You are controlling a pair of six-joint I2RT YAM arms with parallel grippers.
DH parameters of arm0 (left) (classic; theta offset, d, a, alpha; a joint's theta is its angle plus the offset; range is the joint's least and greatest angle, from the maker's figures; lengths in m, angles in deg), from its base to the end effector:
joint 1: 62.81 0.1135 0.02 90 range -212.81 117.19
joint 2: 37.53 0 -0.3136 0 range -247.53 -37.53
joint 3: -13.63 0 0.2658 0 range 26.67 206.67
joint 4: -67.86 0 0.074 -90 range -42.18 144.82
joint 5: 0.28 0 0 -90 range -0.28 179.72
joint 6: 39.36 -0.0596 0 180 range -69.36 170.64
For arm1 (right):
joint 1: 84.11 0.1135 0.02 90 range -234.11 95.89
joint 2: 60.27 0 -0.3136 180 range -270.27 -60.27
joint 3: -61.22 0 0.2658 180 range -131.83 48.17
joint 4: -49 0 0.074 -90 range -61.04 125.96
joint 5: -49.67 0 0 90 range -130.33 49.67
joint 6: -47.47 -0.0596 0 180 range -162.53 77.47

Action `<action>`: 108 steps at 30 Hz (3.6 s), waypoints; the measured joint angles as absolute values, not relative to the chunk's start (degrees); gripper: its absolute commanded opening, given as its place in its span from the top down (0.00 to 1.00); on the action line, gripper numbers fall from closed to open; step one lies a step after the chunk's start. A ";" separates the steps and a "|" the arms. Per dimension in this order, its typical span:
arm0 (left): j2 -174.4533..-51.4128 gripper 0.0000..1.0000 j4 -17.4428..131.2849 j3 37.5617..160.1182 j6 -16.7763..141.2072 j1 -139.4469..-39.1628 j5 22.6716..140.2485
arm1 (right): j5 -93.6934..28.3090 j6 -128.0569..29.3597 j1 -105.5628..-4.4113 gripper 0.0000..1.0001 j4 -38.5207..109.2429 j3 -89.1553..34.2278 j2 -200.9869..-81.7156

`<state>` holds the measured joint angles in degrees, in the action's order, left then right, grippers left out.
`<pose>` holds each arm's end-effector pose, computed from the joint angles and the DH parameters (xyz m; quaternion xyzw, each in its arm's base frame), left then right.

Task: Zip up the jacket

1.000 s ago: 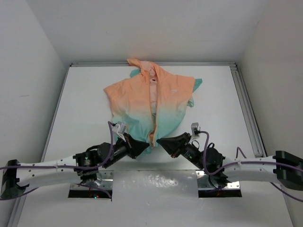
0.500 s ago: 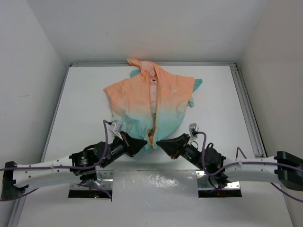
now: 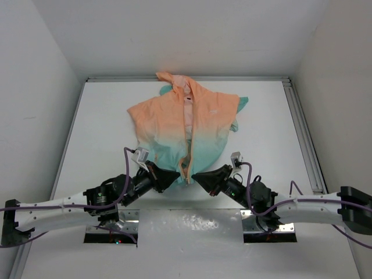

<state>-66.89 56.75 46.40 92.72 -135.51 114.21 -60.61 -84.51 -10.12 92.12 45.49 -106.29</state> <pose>0.0650 -0.1255 0.2659 0.0597 0.7466 -0.4556 0.4811 0.0635 0.1466 0.2339 -0.0370 0.6281 0.5942 0.5010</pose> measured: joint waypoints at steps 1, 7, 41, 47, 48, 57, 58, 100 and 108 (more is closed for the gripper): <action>-66.98 1.00 56.77 46.40 92.72 -135.51 114.12 | -60.58 -84.51 -10.12 1.00 92.01 45.49 -106.20; -67.55 1.00 57.21 46.40 92.72 -135.51 113.51 | -60.58 -84.51 -10.12 1.00 91.35 45.49 -106.05; -69.43 1.00 55.20 46.40 94.38 -135.51 111.26 | -61.85 -82.65 -10.12 1.00 83.11 45.49 -105.83; -70.67 1.00 54.78 46.40 95.23 -135.51 111.83 | -62.33 -83.29 -10.12 1.00 80.64 45.49 -105.63; -70.85 1.00 54.78 46.40 95.41 -135.51 111.96 | -62.31 -83.33 -10.12 1.00 80.56 45.49 -105.63; -71.22 1.00 55.02 46.40 95.50 -135.51 114.58 | -61.04 -84.64 -10.12 1.00 81.32 45.49 -104.50; -71.48 1.00 55.16 46.40 95.50 -135.51 114.65 | -60.85 -84.66 -10.12 1.00 81.63 45.49 -104.30; -69.62 1.00 56.69 45.61 96.20 -135.51 113.08 | -60.67 -84.60 -10.12 1.00 82.33 45.49 -103.23; -69.56 1.00 56.66 45.37 96.37 -135.51 113.08 | -60.67 -84.60 -10.12 1.00 82.35 45.49 -103.23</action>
